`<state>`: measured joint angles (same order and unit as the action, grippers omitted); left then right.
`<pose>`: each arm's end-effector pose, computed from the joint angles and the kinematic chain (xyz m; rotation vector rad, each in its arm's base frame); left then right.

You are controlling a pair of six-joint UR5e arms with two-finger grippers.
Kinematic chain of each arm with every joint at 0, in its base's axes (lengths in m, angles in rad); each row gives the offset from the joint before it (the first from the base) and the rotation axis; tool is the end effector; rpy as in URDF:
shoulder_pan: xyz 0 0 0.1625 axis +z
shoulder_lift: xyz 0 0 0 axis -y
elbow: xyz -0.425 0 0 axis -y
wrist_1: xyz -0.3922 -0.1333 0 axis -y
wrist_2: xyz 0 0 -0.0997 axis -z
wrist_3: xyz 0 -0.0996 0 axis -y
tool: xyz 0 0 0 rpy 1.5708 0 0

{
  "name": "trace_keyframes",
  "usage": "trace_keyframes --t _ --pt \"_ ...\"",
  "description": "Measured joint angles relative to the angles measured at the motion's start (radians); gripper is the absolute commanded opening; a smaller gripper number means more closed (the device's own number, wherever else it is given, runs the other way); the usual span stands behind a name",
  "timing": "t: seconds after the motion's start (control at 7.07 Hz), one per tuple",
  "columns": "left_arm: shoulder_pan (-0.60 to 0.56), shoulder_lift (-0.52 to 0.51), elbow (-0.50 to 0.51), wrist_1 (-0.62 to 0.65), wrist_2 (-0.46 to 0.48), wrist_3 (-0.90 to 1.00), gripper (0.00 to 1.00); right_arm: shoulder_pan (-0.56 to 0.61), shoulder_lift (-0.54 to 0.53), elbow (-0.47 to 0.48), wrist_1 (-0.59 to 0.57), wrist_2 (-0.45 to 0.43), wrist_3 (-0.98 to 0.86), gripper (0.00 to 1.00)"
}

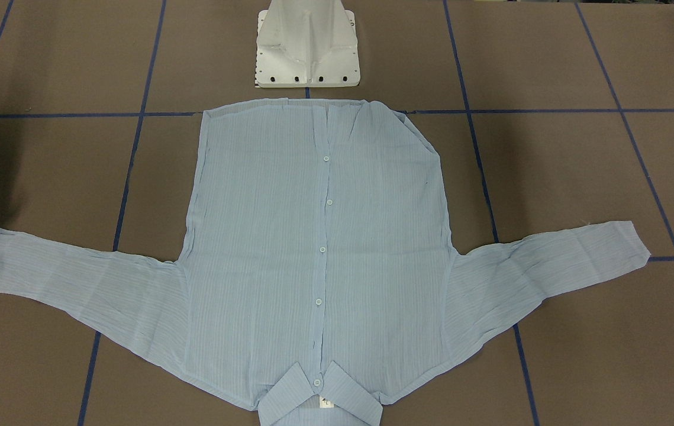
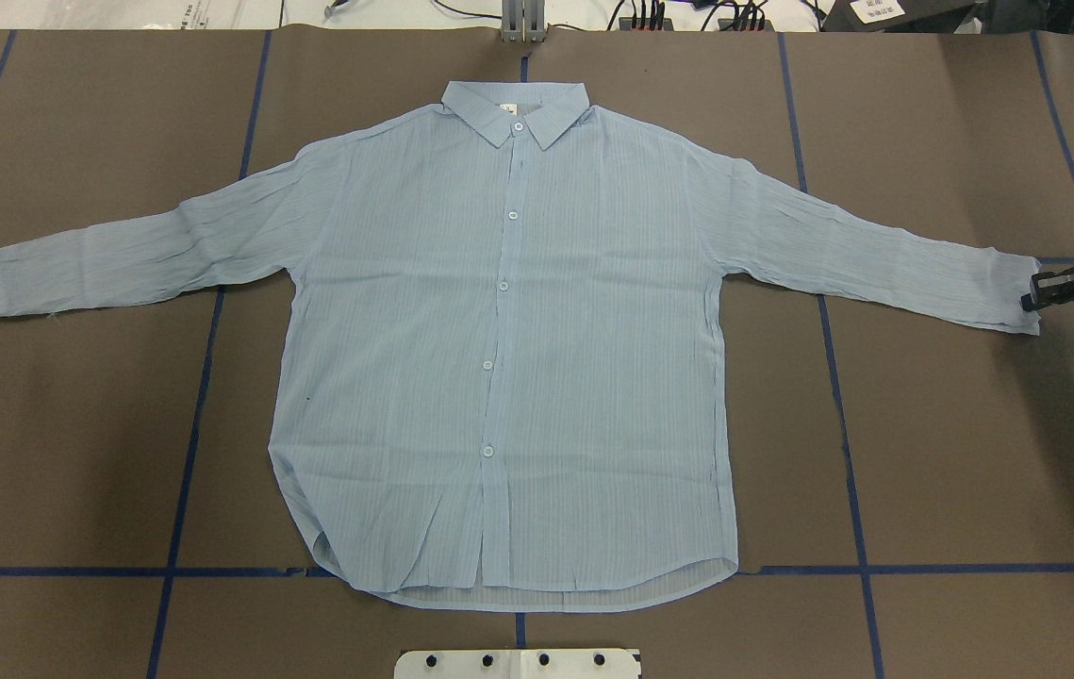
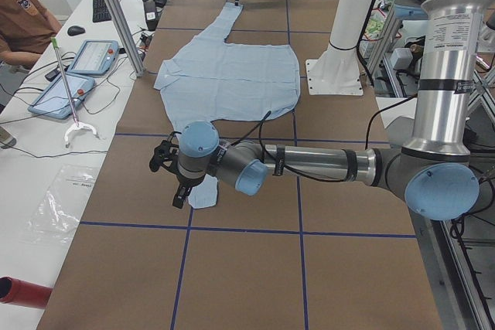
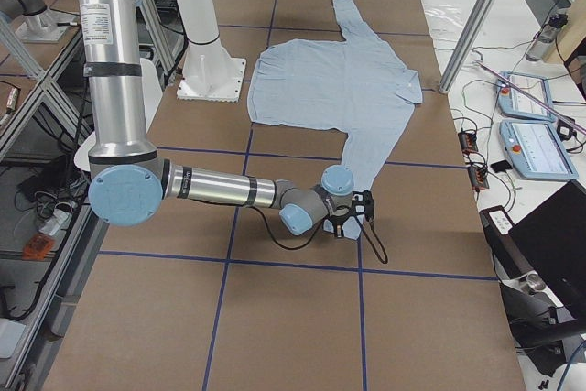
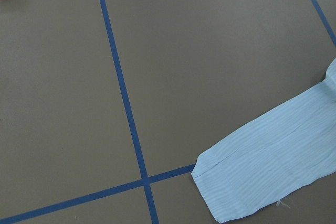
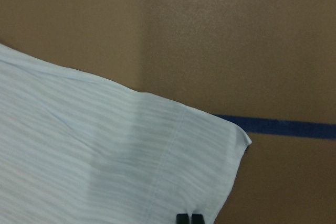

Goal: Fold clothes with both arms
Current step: 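Grasp the cuff of the sleeve nearest the right gripper with the right gripper, then lift the sleeve and carry it across the shirt chest with the right gripper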

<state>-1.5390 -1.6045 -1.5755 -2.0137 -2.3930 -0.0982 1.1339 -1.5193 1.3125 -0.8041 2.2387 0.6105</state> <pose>-0.0436 -0.5276 0.5861 0.4000 0.8329 0.1362 -0.1601 -0.5121 0.6808 0.1412 -0.8311 -0.0237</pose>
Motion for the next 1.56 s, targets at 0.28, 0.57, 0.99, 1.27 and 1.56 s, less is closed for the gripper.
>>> trace_keyframes --t 0.28,0.57,0.99,1.27,1.56 --pt "0.0 0.0 -0.001 0.0 -0.001 0.0 1.0 0.013 0.001 0.027 0.006 0.031 0.006 0.0" --pt "-0.001 0.0 0.0 0.001 -0.001 0.0 1.0 0.044 0.011 0.126 0.005 0.109 0.018 0.0" --pt "-0.001 0.001 0.002 0.001 -0.002 -0.001 1.0 0.064 0.184 0.241 0.0 0.217 0.259 0.0" --pt "-0.001 0.004 0.003 0.001 -0.002 -0.003 1.0 0.004 0.376 0.248 -0.024 0.212 0.478 0.0" --pt "-0.001 0.008 0.007 0.001 -0.002 -0.003 1.0 -0.086 0.545 0.251 -0.114 0.145 0.566 0.0"
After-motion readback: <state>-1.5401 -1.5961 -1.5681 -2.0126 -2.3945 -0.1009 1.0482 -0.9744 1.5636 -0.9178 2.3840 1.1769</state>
